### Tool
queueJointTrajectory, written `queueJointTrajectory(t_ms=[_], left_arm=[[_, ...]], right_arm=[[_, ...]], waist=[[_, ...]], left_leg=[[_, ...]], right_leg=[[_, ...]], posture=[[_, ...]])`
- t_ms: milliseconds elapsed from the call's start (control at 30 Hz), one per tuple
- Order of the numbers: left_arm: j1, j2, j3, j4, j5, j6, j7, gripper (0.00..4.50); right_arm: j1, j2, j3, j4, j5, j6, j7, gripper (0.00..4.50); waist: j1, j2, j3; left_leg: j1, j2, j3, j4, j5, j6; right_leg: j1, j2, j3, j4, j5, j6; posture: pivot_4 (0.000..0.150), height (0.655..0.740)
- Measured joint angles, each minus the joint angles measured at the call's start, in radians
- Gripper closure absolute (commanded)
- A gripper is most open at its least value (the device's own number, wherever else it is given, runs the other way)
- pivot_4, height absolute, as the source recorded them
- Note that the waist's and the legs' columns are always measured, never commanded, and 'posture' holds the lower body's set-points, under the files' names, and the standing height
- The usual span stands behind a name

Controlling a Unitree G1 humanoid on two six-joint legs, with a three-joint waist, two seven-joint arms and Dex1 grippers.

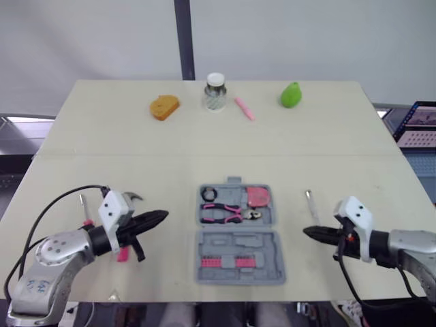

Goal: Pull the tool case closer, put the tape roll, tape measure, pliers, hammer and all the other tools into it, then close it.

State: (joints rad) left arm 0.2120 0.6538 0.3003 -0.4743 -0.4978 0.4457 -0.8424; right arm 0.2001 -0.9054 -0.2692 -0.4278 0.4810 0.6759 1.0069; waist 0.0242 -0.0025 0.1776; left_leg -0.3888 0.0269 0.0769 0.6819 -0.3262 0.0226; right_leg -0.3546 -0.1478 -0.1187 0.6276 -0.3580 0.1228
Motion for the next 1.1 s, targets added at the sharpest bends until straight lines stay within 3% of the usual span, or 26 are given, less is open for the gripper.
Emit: queueJointTrajectory(t_ms=[200, 267, 367, 533, 600, 1100], left_arm=[[0.216, -0.021, 0.072, -0.012, -0.011, -0.091, -0.067, 4.47], [0.265, -0.052, 0.084, -0.022, -0.009, -0.152, -0.077, 4.5], [0.347, -0.105, 0.082, -0.024, -0.004, -0.234, -0.09, 3.61], [0.437, -0.142, 0.07, -0.018, 0.029, -0.333, -0.113, 1.08], [0.462, -0.147, 0.063, -0.004, 0.034, -0.36, -0.12, 0.03], [0.463, -0.162, 0.006, -0.016, 0.035, -0.373, -0.061, 0.03]], right_arm=[[0.103, -0.002, -0.022, 0.025, 0.011, -0.059, 0.054, 4.46], [0.124, 0.002, -0.023, 0.027, 0.011, -0.087, 0.054, 3.94], [0.164, 0.014, -0.023, 0.027, 0.012, -0.107, 0.054, 2.66], [0.181, 0.03, -0.022, 0.027, 0.014, -0.115, 0.052, 0.05], [0.192, 0.035, -0.022, 0.027, 0.015, -0.122, 0.052, 0.0], [0.192, 0.035, -0.015, 0.047, 0.015, -0.165, 0.054, 0.0]], waist=[[0.0, -0.001, 0.0], [0.004, -0.001, 0.0], [0.003, -0.001, 0.0], [0.002, -0.001, 0.001], [0.002, -0.001, 0.0], [0.002, -0.001, 0.0]], left_leg=[[0.0, 0.001, 0.001, 0.0, -0.001, 0.0], [0.0, 0.0, 0.001, 0.0, -0.002, 0.001], [0.0, 0.001, 0.001, 0.0, -0.004, 0.001], [0.0, 0.001, 0.001, 0.0, -0.004, 0.001], [0.0, 0.002, 0.001, 0.0, -0.005, 0.002], [0.0, 0.002, 0.001, 0.0, -0.005, 0.002]], right_leg=[[0.0, 0.0, 0.001, 0.0, 0.0, 0.0], [0.0, -0.001, 0.004, -0.001, 0.0, 0.0], [0.0, -0.001, 0.007, -0.003, 0.0, 0.0], [0.0, 0.0, 0.005, -0.003, 0.0, 0.0], [0.0, -0.001, 0.006, -0.003, 0.0, -0.001], [-0.001, 0.0, 0.007, -0.003, 0.0, -0.001]], posture=[[0.15, 0.695], [0.15, 0.695], [0.15, 0.695], [0.15, 0.695], [0.15, 0.695], [0.15, 0.695]])
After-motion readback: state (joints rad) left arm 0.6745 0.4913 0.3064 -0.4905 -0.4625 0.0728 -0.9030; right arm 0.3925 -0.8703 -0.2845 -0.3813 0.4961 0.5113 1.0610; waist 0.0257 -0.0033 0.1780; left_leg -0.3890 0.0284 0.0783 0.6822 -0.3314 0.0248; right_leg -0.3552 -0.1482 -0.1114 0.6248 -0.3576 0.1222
